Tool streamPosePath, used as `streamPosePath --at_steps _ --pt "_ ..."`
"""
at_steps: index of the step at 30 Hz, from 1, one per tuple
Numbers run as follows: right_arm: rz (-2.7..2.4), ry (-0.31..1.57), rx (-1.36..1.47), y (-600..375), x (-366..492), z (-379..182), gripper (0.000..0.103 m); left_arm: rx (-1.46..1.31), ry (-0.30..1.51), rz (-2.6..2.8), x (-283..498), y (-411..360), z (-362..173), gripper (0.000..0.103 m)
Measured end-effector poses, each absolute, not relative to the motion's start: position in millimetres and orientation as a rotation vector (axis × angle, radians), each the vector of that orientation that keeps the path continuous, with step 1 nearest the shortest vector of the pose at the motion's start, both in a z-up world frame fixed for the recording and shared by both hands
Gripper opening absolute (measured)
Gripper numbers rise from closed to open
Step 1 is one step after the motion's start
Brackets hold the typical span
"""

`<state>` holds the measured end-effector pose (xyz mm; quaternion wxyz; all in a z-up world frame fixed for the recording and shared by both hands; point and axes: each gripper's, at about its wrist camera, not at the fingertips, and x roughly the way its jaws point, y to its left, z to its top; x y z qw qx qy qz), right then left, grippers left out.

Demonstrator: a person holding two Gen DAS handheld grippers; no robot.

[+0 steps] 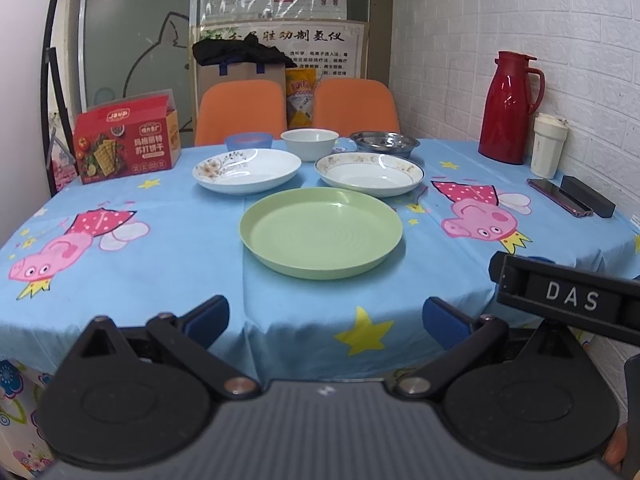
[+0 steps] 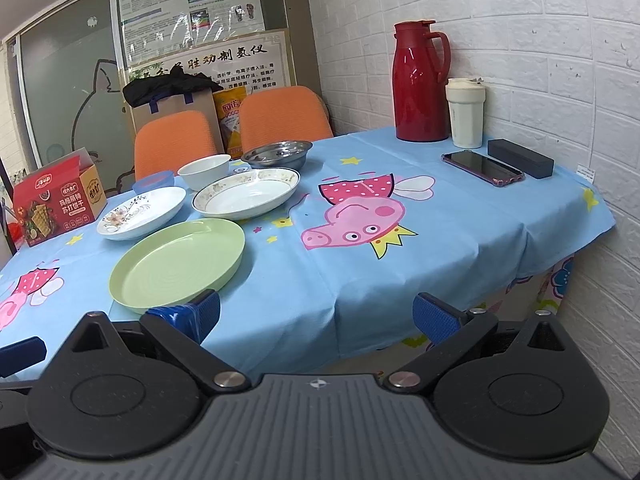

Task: Organize plates and bowls
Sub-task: 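Move both tools toward the light-green plastic plate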

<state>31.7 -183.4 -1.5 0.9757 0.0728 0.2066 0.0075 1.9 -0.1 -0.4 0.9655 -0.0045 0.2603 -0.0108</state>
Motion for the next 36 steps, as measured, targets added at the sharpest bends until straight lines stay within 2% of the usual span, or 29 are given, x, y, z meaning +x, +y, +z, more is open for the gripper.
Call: streamPosePath --at_steps 15,27,36 --pt "0.024 0.428 0.148 -185 33 -2 0.091 -0.014 0.538 -0.021 5 2 -1 0.103" --pt "-0.016 0.469 0.134 -187 66 5 0.091 -0.018 0.614 -0.012 53 8 1 0.103" --pt "0.077 0.501 0.150 -177 123 19 0.091 -0.057 0.652 -0.001 103 66 33 0.102"
